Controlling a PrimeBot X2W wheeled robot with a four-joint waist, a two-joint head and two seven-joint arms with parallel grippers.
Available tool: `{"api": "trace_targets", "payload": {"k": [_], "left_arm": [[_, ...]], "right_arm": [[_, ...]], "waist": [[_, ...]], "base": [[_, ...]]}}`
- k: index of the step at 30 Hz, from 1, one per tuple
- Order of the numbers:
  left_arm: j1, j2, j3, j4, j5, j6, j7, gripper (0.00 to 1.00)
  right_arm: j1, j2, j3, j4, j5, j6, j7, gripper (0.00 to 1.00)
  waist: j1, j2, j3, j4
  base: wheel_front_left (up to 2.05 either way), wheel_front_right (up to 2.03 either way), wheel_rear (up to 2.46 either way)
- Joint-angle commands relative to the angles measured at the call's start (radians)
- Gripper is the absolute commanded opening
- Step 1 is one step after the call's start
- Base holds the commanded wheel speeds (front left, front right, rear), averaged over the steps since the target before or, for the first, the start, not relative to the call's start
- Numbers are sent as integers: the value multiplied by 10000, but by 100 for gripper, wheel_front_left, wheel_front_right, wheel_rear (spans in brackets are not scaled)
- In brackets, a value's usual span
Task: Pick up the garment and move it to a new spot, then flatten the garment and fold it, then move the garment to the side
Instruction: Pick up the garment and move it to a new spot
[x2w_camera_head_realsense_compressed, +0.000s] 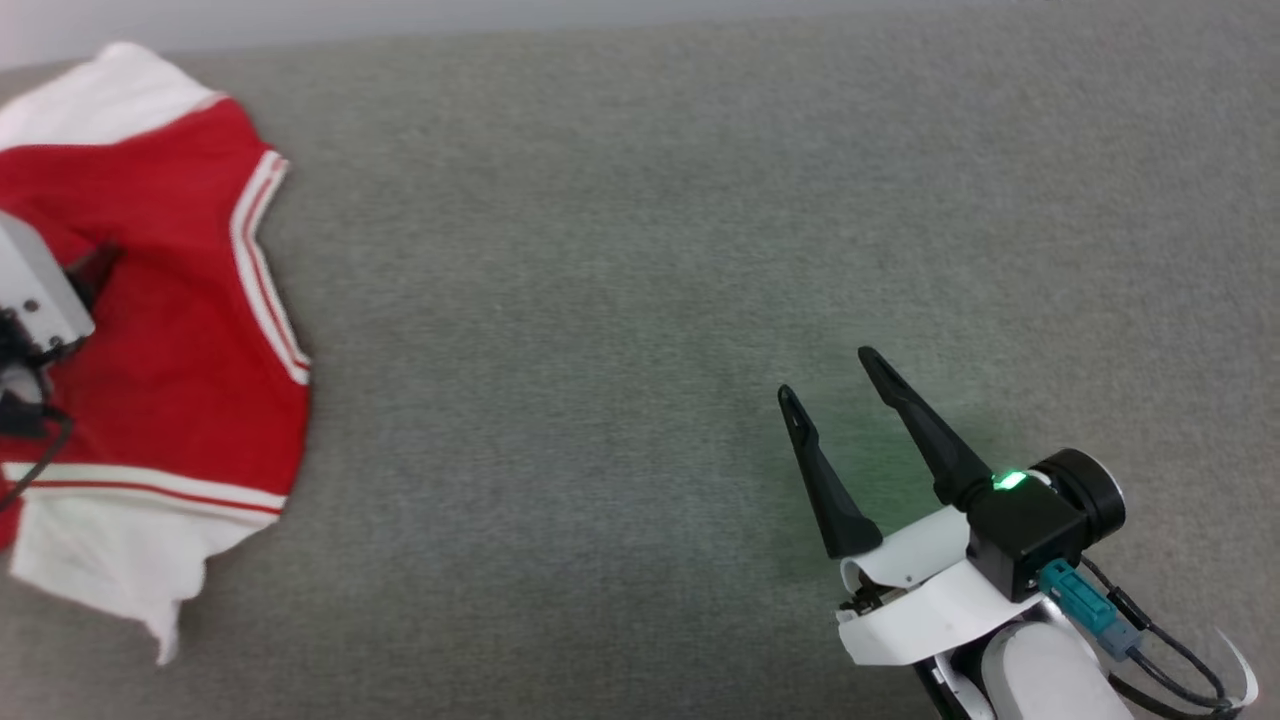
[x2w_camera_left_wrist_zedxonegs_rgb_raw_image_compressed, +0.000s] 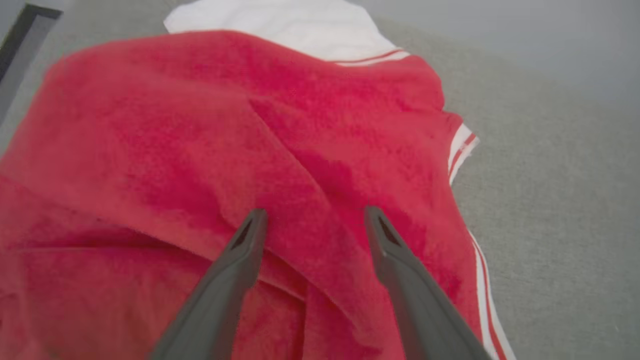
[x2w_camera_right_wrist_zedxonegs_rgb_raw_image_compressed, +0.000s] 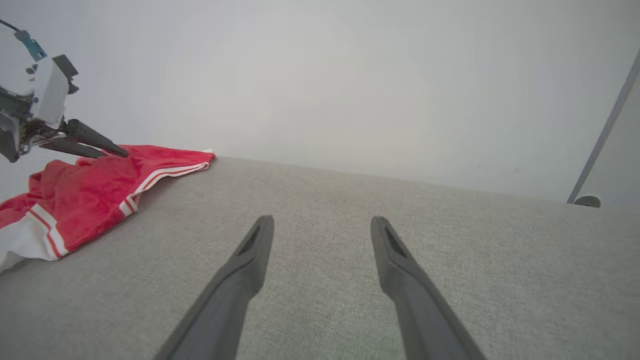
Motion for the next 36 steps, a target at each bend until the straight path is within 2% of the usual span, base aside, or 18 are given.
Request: {"api": "trace_targets", "payload": {"k": [1, 7, 14, 17, 18, 20, 36], "left_arm": [[-77, 41, -23, 75, -143, -26, 121, 100], [-2, 87, -188, 867, -632, -25, 1486, 100], [298, -55, -398, 1503, -749, 1, 1861, 100], [566, -188, -675, 1238, -791, 2, 2032, 100], [682, -210, -759, 1131, -867, -4, 2173, 56], [838, -183, -796, 949, -1038, -6, 2104, 0], [559, 484, -1513, -86, -1289, -6, -313, 0]], "right_arm": [[-123, 16, 27, -20, -28, -10, -58, 100], [-157, 13, 89, -129, -120, -10, -53, 100], [-183, 11, 85, -287, -163, -10, 29, 100], [-158, 11, 60, -332, -186, -10, 73, 100], [-156, 11, 58, -344, -191, -10, 80, 100], [-132, 10, 33, -357, -179, -10, 85, 100], [109, 8, -170, -243, -9, -12, 41, 100]], "waist": [[1, -1, 403, -403], [1, -1, 567, -534], [1, -1, 760, -620], [1, -1, 770, -624], [1, -1, 771, -629], [1, -1, 728, -619], [1, -1, 69, -413]], "base": [[0, 0, 0], [0, 0, 0], [0, 0, 0], [0, 0, 0], [0, 0, 0], [0, 0, 0], [0, 0, 0]]}}
